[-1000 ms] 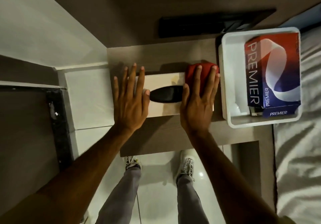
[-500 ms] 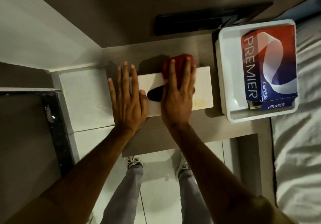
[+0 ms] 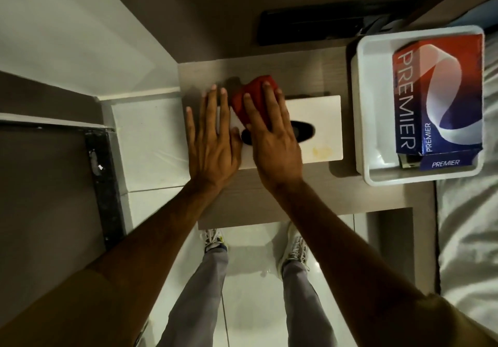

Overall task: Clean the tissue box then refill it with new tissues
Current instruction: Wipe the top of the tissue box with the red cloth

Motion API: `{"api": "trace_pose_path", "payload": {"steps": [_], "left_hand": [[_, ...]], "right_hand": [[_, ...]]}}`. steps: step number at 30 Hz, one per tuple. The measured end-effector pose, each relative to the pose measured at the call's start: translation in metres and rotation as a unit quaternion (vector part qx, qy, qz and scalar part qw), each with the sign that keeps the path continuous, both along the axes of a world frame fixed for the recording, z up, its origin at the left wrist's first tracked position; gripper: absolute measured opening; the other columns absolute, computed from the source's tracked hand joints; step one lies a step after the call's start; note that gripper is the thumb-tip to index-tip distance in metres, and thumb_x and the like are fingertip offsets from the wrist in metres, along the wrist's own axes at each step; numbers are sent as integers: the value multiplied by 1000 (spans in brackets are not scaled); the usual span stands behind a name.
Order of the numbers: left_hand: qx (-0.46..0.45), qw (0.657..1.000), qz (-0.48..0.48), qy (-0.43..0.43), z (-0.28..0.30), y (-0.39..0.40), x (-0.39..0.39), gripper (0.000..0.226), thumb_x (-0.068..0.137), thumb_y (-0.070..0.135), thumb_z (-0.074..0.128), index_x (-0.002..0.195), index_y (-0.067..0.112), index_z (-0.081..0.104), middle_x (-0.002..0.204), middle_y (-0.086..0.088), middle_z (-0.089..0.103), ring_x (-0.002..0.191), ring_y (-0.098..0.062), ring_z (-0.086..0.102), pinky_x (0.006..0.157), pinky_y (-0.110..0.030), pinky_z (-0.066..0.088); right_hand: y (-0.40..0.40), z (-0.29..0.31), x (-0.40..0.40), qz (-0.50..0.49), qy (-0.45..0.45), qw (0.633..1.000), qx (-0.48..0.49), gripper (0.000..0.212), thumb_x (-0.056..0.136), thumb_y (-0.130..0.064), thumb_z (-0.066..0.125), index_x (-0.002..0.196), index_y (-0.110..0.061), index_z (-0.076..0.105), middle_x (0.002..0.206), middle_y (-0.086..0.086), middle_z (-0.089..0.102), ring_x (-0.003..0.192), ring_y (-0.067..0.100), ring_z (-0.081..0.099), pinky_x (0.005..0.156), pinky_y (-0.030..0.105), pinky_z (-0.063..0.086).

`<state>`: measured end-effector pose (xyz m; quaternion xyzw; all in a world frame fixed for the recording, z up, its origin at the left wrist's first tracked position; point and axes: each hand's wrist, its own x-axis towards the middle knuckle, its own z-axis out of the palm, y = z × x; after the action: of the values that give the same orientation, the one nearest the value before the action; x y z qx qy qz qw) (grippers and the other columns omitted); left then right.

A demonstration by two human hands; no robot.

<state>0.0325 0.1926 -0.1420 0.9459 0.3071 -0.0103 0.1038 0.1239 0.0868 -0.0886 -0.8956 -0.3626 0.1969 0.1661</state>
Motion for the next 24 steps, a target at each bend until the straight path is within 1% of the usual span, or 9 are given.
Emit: {"api": "trace_pose_path", "payload": {"steps": [3, 5, 7, 8, 11, 14, 19, 21, 24], "left_hand": [[2, 1000, 2, -12, 2, -1, -1, 65, 106, 35, 22, 165, 13, 7, 174, -9, 12, 162, -25, 9, 128, -59, 17], [-2, 1000, 5, -20, 3, -1, -1, 66, 104, 33, 26, 165, 14, 8, 174, -9, 13, 162, -24, 9, 128, -59, 17], [-2, 1000, 2, -21, 4, 0, 1, 65, 105, 34, 23, 165, 13, 10, 174, -8, 13, 162, -25, 10, 128, -59, 16], [-2, 1000, 1, -20, 4, 0, 1, 64, 106, 36, 21, 165, 13, 11, 174, -9, 14, 162, -25, 10, 128, -58, 16], [1, 1000, 1, 0, 3, 0, 0, 63, 108, 38, 21, 165, 13, 9, 174, -9, 11, 162, -26, 7, 129, -58, 15], [6, 1000, 2, -2, 5, -1, 0, 64, 106, 36, 23, 165, 14, 8, 174, -9, 11, 162, -26, 8, 130, -58, 14], [11, 1000, 10, -21, 6, -2, 1, 67, 103, 31, 32, 165, 15, 11, 174, -8, 15, 162, -25, 11, 131, -56, 12], [14, 1000, 6, -19, 6, -2, 0, 65, 105, 32, 30, 165, 15, 11, 174, -9, 15, 162, -25, 12, 131, -56, 12], [20, 1000, 5, -9, 6, -1, 0, 64, 106, 35, 25, 165, 15, 11, 173, -10, 16, 162, -27, 12, 131, -56, 10]], "right_hand": [[-21, 1, 11, -49, 14, 999, -5, 79, 96, -15, 63, 162, -30, 21, 172, 7, 3, 158, 33, 7, 109, 56, 47], [-17, 2, 18, -127, 22, 992, -4, 77, 97, -15, 61, 162, -29, 22, 172, 6, 2, 158, 32, 3, 115, 59, 40], [-1, 3, 17, -166, 33, 986, -3, 74, 97, -18, 57, 162, -27, 22, 172, 7, 2, 158, 32, -2, 117, 60, 36], [8, 4, 13, -151, 31, 988, -5, 73, 96, -21, 54, 162, -27, 22, 172, 8, 2, 158, 33, -3, 117, 60, 35], [12, 4, 1, -23, 20, 1000, -9, 71, 99, -27, 53, 162, -29, 21, 172, 6, 2, 159, 32, 0, 116, 57, 33], [-13, 4, 12, 10, 17, 1000, -10, 77, 98, -18, 59, 162, -31, 18, 172, 4, 1, 159, 30, 1, 114, 56, 41], [-6, 6, 32, -162, 21, 986, -15, 80, 94, -16, 67, 161, -27, 25, 172, 7, 6, 158, 33, 1, 117, 60, 36], [4, 8, 23, -122, 23, 992, -18, 83, 93, -15, 66, 162, -28, 22, 172, 7, 2, 158, 33, -3, 116, 60, 38], [-11, 7, 12, 10, 32, 999, -13, 84, 96, -9, 60, 163, -32, 14, 172, 4, -5, 158, 31, -5, 110, 56, 46]]}}
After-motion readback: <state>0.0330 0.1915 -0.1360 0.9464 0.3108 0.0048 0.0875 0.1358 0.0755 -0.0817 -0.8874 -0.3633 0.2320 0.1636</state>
